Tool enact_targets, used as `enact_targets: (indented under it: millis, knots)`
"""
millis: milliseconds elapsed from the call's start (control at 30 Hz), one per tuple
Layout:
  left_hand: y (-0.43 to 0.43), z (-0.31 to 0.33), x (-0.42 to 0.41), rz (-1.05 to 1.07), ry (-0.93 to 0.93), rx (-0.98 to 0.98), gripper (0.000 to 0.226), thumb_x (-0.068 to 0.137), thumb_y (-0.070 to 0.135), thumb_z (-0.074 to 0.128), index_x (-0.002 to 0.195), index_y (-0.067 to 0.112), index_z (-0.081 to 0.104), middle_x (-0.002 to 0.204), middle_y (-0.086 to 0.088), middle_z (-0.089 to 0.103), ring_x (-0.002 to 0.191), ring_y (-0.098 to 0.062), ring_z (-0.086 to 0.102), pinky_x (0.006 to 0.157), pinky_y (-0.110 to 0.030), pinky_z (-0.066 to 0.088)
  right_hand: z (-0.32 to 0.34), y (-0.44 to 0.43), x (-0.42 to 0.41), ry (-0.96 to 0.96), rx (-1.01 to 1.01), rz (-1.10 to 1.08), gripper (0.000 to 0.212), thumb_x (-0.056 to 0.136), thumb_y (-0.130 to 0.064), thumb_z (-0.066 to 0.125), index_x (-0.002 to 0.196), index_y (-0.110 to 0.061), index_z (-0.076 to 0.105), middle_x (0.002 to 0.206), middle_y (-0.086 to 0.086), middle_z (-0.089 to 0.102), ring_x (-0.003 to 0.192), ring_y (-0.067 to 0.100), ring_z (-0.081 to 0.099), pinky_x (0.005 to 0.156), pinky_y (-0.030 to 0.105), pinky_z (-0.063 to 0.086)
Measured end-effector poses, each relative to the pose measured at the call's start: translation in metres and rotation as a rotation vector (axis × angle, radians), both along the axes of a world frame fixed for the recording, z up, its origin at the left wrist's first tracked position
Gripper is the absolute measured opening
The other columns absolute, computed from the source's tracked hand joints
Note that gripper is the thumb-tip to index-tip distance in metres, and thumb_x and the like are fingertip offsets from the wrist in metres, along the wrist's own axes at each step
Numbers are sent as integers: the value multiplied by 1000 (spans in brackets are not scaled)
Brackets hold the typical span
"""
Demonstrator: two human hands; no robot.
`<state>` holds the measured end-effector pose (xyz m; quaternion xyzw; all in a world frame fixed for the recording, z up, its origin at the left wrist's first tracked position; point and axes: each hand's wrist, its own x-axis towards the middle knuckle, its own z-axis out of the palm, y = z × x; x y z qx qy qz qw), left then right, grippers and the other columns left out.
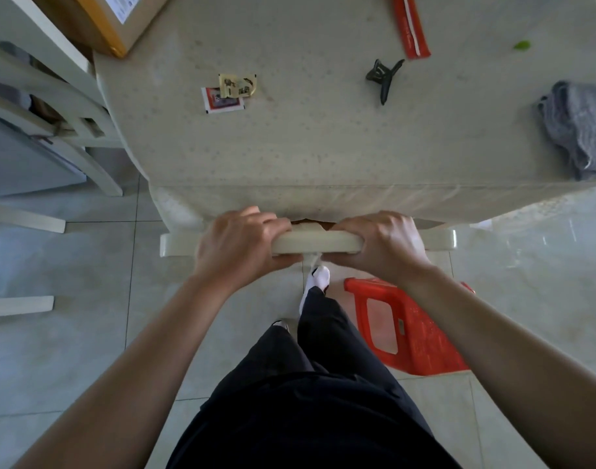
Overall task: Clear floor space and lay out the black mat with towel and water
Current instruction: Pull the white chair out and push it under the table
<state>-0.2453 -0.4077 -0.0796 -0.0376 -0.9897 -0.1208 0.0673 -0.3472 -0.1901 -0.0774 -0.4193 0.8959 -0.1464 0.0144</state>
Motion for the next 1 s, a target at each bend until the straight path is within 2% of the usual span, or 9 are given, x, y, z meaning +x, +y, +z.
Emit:
enact_targets:
  millis: [67,133,300,667,800,900,1000]
  knots:
    - [-5,1,-9,18,8,-3,47,70,71,57,82,27,68,73,8,67,68,-20,61,53,-25,36,1,-8,-7,-10,29,-19,43,68,-68,66,90,-32,73,72,-8,73,68,19,69,59,29,53]
    - [-10,2,-18,30,18,1,54,69,74,49,84,26,69,76,7,69,72,-22,63,55,-26,39,3,-14,-15,-26,53,-35,45,67,-69,66,90,-31,72,73,-8,72,70,19,69,60,29,52]
    - [-20,5,-36,23,-7,10,51,69,69,65,97,27,70,90,4,73,84,-23,67,62,-28,39,9,-27,-32,-78,101,-54,46,67,-65,68,95,-29,70,81,-5,72,80,21,66,65,30,45]
    - [-18,6,-37,89,-81,-15,50,71,71,62,95,28,65,90,5,70,83,-21,64,64,-30,42,14,-26,-31,-93,160,-42,47,72,-66,64,100,-28,66,84,-5,69,81,19,62,64,28,37]
    - [-7,13,-36,132,-188,73,40,73,53,72,103,27,65,100,1,68,93,-26,63,70,-33,44,20,-25,-27,-109,215,-75,43,74,-58,66,102,-26,63,91,-4,69,84,20,62,71,31,44]
    - [16,16,-33,105,-106,63,40,77,35,72,114,23,62,111,-2,66,103,-27,59,82,-35,42,19,-9,-23,-117,188,-109,36,78,-41,70,107,-21,60,99,-1,68,91,22,62,83,34,43]
    - [53,17,-25,83,33,123,54,76,21,71,127,18,54,125,-7,55,118,-30,47,92,-39,37,19,26,-26,-92,169,-141,37,82,-26,66,116,-19,55,108,0,65,102,24,59,90,35,37]
